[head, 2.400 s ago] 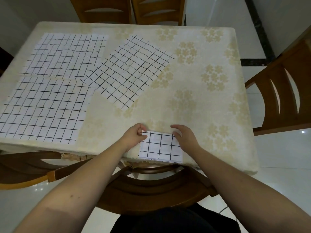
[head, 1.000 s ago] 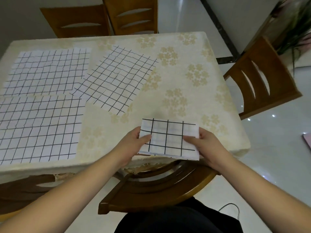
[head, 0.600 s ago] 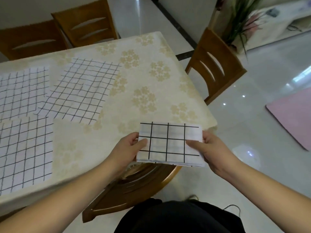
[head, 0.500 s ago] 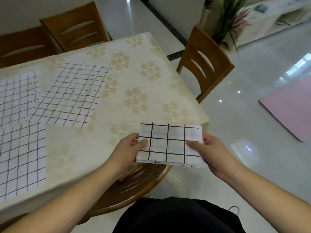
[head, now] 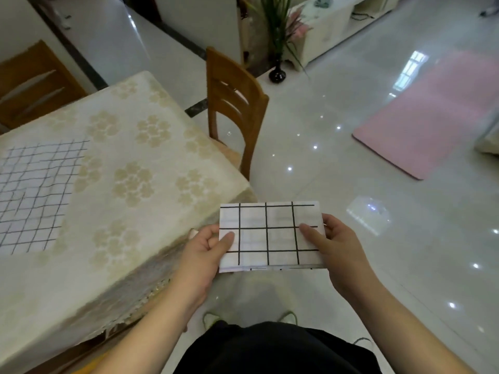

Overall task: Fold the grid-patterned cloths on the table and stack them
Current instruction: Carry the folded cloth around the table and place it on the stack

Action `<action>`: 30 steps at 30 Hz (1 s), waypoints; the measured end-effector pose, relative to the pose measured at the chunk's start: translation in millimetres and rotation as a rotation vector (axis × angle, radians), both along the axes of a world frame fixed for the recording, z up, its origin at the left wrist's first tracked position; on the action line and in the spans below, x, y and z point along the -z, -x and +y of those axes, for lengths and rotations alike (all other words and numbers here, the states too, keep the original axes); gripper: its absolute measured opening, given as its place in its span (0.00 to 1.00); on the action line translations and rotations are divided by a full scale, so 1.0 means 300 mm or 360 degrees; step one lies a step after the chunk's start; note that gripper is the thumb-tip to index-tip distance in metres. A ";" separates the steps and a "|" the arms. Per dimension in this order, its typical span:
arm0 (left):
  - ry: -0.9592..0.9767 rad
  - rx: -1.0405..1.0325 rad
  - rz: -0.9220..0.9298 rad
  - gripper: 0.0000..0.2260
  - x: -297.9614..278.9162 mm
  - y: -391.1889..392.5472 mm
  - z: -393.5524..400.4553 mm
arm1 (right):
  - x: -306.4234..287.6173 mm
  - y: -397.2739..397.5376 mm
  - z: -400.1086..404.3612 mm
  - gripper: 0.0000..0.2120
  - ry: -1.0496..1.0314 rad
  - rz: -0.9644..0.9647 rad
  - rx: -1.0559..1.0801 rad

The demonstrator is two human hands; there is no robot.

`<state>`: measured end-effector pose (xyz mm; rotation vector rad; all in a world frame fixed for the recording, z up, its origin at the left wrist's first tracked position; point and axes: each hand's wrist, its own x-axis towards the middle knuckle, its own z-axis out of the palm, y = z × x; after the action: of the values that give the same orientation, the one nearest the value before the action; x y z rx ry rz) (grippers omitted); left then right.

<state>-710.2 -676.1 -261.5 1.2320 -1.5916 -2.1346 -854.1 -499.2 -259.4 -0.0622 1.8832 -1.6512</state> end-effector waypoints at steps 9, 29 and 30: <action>0.0204 0.0295 0.0016 0.07 -0.024 0.218 0.125 | -0.024 0.147 0.187 0.10 0.0060 0.0031 0.0234; 0.0249 0.0372 0.0029 0.09 0.056 0.796 -0.161 | 0.001 0.693 -0.016 0.11 -0.0096 -0.0029 0.0209; 0.0248 0.0369 0.0023 0.10 0.059 0.829 -0.183 | -0.004 0.726 -0.036 0.11 -0.0099 -0.0014 0.0206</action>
<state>-958.9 -730.9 -279.0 1.0260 -1.9371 -2.0932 -1071.9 -509.9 -258.2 0.0947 1.9665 -1.6730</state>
